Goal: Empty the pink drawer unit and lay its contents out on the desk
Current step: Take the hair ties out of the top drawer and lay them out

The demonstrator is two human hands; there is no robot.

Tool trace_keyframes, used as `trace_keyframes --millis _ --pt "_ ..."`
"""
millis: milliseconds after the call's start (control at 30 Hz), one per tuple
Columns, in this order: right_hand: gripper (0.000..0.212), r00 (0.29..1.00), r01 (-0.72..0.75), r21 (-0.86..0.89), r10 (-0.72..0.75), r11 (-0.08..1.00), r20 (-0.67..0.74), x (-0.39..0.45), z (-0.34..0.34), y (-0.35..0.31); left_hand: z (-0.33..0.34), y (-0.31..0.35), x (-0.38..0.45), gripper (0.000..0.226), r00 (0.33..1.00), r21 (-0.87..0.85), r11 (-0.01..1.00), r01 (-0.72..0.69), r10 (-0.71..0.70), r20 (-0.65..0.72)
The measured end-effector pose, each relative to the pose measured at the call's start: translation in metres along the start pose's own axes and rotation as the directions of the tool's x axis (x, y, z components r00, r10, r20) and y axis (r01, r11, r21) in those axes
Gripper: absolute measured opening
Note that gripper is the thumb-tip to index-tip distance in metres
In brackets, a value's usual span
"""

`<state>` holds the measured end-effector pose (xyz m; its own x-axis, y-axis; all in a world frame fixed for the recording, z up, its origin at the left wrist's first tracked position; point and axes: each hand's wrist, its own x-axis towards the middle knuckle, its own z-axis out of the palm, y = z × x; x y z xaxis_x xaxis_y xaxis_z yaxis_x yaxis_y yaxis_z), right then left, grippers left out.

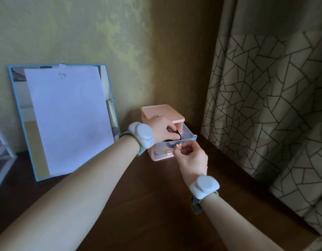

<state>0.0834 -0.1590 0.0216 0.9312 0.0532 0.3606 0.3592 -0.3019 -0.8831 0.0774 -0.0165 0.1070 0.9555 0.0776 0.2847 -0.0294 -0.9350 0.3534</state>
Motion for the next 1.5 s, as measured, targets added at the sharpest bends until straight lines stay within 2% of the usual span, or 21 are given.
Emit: trace_keyframes --millis 67,167,533,833,933,1000,1033,1100,1167,1233,1267,1367,1433,1500 --pt "0.013 1.0 0.004 -0.001 -0.004 1.0 -0.001 0.0 0.0 0.001 -0.002 0.007 0.006 0.027 0.996 0.132 0.991 -0.004 -0.008 0.088" --pt "0.014 1.0 0.008 -0.018 -0.008 1.0 -0.005 0.0 -0.001 0.003 -0.004 0.009 0.01 0.025 0.983 0.206 0.979 -0.009 -0.029 0.181" --pt "0.013 0.999 0.034 -0.038 -0.034 0.999 -0.01 -0.001 0.002 0.007 0.001 0.012 0.016 0.019 0.969 0.257 0.966 -0.034 -0.031 0.247" --pt "0.013 1.0 0.028 -0.032 -0.027 0.999 0.009 0.001 0.0 0.005 0.006 0.015 0.022 0.024 0.982 0.193 0.981 -0.015 -0.022 0.188" --pt "0.013 1.0 0.016 -0.023 -0.016 1.0 0.018 0.001 0.0 0.005 0.007 0.014 0.026 0.028 0.97 0.23 0.973 0.0 -0.056 0.235" --pt "0.013 1.0 0.012 -0.02 -0.012 1.0 0.019 0.0 0.0 0.004 0.009 0.015 0.029 0.018 0.96 0.259 0.965 0.024 -0.095 0.264" --pt "0.013 1.0 0.014 -0.018 -0.014 1.0 0.018 -0.001 0.0 0.005 0.01 0.015 0.031 0.009 0.959 0.231 0.972 0.054 -0.115 0.26" --pt "0.013 1.0 0.021 -0.019 -0.021 1.0 0.019 -0.001 -0.001 0.005 0.013 0.017 0.032 0.011 0.954 0.086 0.989 0.117 -0.136 0.269" --pt "0.013 1.0 0.019 -0.019 -0.018 1.0 0.023 -0.001 0.0 0.005 0.013 0.017 0.034 0.005 0.952 -0.012 0.993 0.119 -0.111 0.285" --pt "0.014 1.0 0.019 -0.02 -0.018 1.0 0.019 -0.001 0.0 0.006 0.012 0.016 0.034 0.021 0.949 -0.053 0.989 0.14 -0.119 0.293" --pt "0.014 1.0 0.022 -0.02 -0.022 1.0 0.017 -0.002 0.0 0.006 0.011 0.015 0.034 0.024 0.946 -0.044 0.987 0.155 -0.136 0.294" --pt "0.015 0.999 0.03 -0.027 -0.03 0.999 0.018 -0.001 0.0 0.006 0.015 0.009 0.036 0.011 0.958 0.062 0.993 0.104 -0.117 0.264" --pt "0.015 0.999 0.023 -0.031 -0.022 0.999 0.024 0.002 0.001 0.006 0.012 0.005 0.034 0.008 0.981 0.126 0.991 0.031 -0.055 0.184" --pt "0.015 1.0 0.014 -0.035 -0.013 0.999 0.029 0.004 0.003 0.005 0.004 0.001 0.031 0.016 0.997 0.109 0.994 0.024 -0.032 0.075"
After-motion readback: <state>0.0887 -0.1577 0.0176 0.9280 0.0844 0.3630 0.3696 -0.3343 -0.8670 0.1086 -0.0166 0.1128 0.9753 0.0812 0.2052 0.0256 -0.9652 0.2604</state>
